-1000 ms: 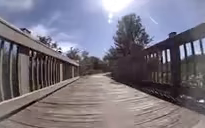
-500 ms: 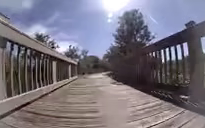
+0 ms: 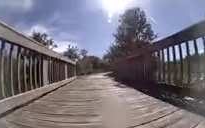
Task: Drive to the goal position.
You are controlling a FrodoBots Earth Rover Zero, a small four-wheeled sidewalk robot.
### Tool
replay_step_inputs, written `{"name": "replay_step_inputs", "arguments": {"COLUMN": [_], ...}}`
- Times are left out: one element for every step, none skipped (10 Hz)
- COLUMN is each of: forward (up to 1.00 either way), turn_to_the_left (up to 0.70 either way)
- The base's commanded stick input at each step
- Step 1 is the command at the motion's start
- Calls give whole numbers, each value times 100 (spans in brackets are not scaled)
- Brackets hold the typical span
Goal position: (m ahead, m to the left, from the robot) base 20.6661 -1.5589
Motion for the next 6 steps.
{"name": "replay_step_inputs", "arguments": {"forward": [85, 85, 85, 85, 85, 85], "turn_to_the_left": [0, 0, 0, 0, 0, 0]}}
